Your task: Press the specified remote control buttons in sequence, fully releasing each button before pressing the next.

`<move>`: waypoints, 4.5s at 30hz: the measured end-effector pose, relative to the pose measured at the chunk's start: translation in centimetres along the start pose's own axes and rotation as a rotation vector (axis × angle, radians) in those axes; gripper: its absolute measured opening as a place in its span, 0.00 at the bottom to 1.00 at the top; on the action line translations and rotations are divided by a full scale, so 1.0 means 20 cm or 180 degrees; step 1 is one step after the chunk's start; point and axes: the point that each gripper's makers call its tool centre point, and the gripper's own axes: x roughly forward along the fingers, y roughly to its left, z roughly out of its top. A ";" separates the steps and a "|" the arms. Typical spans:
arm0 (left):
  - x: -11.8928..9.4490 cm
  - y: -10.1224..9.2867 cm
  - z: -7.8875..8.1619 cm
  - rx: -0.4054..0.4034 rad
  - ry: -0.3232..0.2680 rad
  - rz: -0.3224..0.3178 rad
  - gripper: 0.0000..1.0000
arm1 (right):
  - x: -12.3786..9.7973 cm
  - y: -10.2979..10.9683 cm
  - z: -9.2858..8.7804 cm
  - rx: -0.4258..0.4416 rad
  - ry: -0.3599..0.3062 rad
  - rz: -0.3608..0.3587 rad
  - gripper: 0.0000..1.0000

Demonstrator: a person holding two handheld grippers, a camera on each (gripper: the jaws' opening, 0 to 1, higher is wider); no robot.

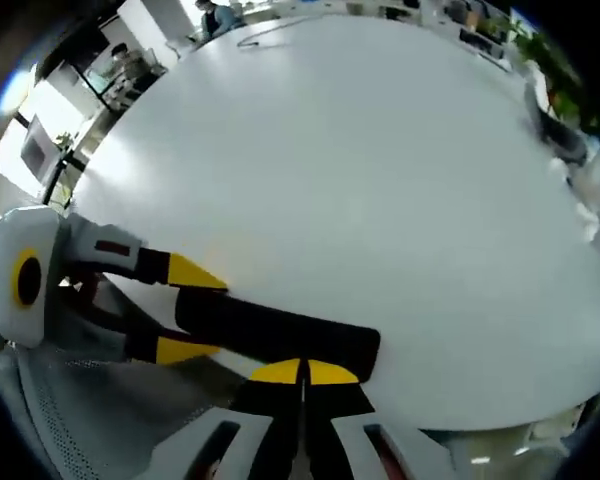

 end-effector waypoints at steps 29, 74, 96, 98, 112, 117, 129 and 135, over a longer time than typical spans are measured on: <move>0.00 -0.02 0.00 -0.0250 0.0137 0.0216 0.25 | -0.01 -0.01 0.00 -0.0342 -0.0194 0.0348 0.00; 0.00 -0.05 0.01 -0.0211 0.0112 0.0137 0.24 | -0.02 0.00 0.08 -0.0187 -0.0279 0.0807 0.00; 0.00 -0.05 0.01 -0.0215 0.0068 0.0131 0.24 | -0.01 0.00 0.07 0.0143 -0.0344 0.1007 0.00; 0.00 -0.05 0.01 -0.0216 0.0068 0.0132 0.24 | -0.01 0.00 0.07 0.0084 -0.0363 0.0978 0.00; 0.01 -0.04 0.01 -0.0232 0.0062 0.0137 0.24 | -0.01 -0.01 0.08 0.0045 -0.0384 0.0960 0.00; 0.01 -0.04 0.01 -0.0238 0.0058 0.0133 0.24 | -0.01 -0.01 0.08 0.0099 -0.0380 0.0991 0.00; 0.01 -0.04 0.01 -0.0216 0.0039 0.0134 0.24 | -0.02 -0.01 0.08 0.0090 -0.0346 0.0986 0.00; 0.01 -0.04 0.01 -0.0194 0.0024 0.0129 0.24 | -0.01 0.00 0.07 -0.0006 -0.0328 0.0947 0.00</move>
